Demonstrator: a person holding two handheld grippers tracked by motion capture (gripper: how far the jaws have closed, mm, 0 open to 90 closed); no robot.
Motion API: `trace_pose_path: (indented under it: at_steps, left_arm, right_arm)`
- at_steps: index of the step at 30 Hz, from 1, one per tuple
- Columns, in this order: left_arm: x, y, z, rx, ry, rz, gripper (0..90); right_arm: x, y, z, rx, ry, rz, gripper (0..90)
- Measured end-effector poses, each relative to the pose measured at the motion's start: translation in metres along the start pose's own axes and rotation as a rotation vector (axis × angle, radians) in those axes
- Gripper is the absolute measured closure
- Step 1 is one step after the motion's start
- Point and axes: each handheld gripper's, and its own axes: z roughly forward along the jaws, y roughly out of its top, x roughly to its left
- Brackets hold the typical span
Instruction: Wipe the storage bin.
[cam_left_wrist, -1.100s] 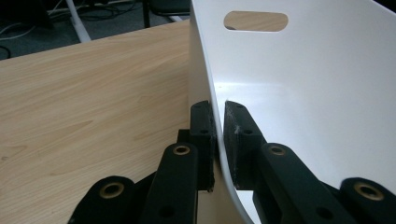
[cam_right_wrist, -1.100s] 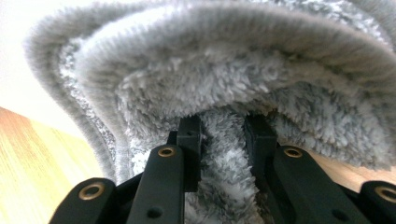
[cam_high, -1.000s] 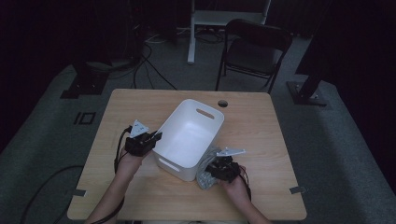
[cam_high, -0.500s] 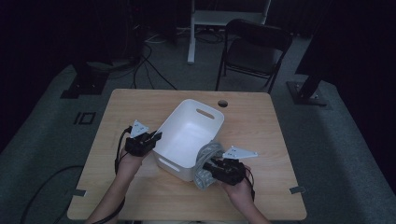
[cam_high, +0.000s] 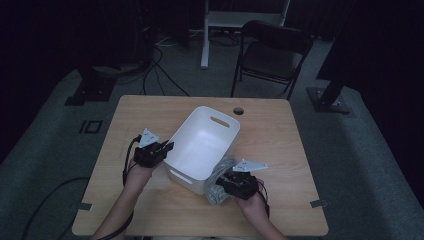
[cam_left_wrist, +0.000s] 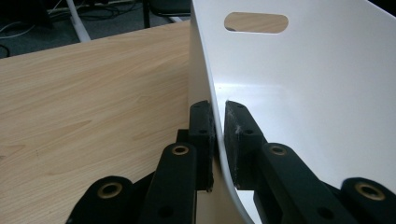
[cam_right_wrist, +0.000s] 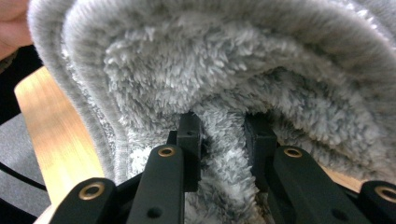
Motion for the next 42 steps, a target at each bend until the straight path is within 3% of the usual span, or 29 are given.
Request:
trace_pose_path:
  at_steps: [14, 20, 25, 28, 33, 37, 42]
  left_arm:
    - [0.000, 0.000, 0.000, 0.001, 0.004, -0.002, 81.7]
    - [-0.001, 0.000, 0.000, 0.000, 0.008, -0.001, 81.6]
    - [0.000, 0.000, 0.000, -0.004, 0.016, -0.007, 81.4]
    - [0.000, 0.000, 0.000, -0.004, 0.016, -0.006, 81.4]
    - [0.000, -0.001, 0.000, -0.009, 0.009, -0.013, 81.4]
    - [0.000, -0.001, 0.000, -0.009, 0.013, -0.012, 81.5]
    - [0.000, -0.001, 0.000, -0.006, 0.016, -0.008, 81.7]
  right_arm:
    - [-0.011, -0.012, 0.017, 0.066, -0.030, 0.012, 72.9]
    - [-0.023, -0.023, 0.033, 0.139, -0.039, 0.039, 72.9]
    - [-0.023, -0.020, 0.032, 0.157, -0.039, 0.041, 73.0]
    - [-0.020, -0.014, 0.023, 0.132, -0.016, 0.057, 72.9]
    - [-0.010, -0.004, 0.005, 0.073, 0.014, 0.042, 72.8]
    - [0.003, 0.008, -0.016, -0.005, 0.070, 0.035, 72.8]
    - [0.018, 0.012, -0.024, -0.037, 0.079, 0.005, 72.2]
